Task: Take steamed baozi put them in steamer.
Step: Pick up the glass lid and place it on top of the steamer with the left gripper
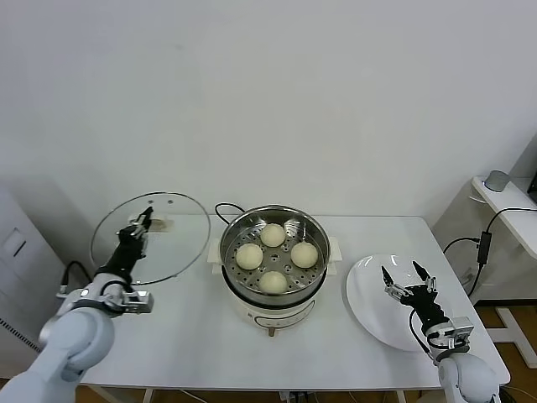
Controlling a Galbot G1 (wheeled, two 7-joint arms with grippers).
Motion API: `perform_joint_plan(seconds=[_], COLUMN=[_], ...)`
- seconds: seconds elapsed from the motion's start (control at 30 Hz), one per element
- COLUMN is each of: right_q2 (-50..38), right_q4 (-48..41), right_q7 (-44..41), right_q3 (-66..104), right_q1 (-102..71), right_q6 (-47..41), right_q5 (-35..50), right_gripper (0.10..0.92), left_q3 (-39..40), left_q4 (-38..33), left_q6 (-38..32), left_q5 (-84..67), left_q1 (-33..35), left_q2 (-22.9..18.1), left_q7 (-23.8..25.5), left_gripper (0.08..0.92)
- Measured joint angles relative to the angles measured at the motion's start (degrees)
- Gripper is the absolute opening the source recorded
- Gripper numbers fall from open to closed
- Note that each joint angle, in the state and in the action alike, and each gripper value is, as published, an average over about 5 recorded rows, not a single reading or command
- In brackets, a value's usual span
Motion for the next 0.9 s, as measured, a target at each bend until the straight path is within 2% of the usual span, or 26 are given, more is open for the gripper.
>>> perform_joint_plan(seconds=[0.23,0.53,0.9], right_q2=[-0.1,0.5,0.4], right_q4=[0.1,-0.1,-0.3], right_q7=[0.5,0.8,1.0], right_q3=[0.1,0.1,0.5], right_q1=[0.3,0.2,0.2], right_q6=[-0.2,-0.2,-0.2], right_q5=[-0.3,-1.0,-1.1], right_gripper=[0.823,0.823,0.823], left_q3=[8.0,17.6,24.6], left_q4=[-2.2,-2.3,0.0], left_q6=[6.8,13.9,18.1], left_q5=[2.5,8.6,15.1], left_q1=[-4.8,-10.6,-14.5], left_q2=[-1.3,-6.2,-11.8], left_q7=[3.4,6.6,9.0], left_gripper=[0.11,0.11,0.11])
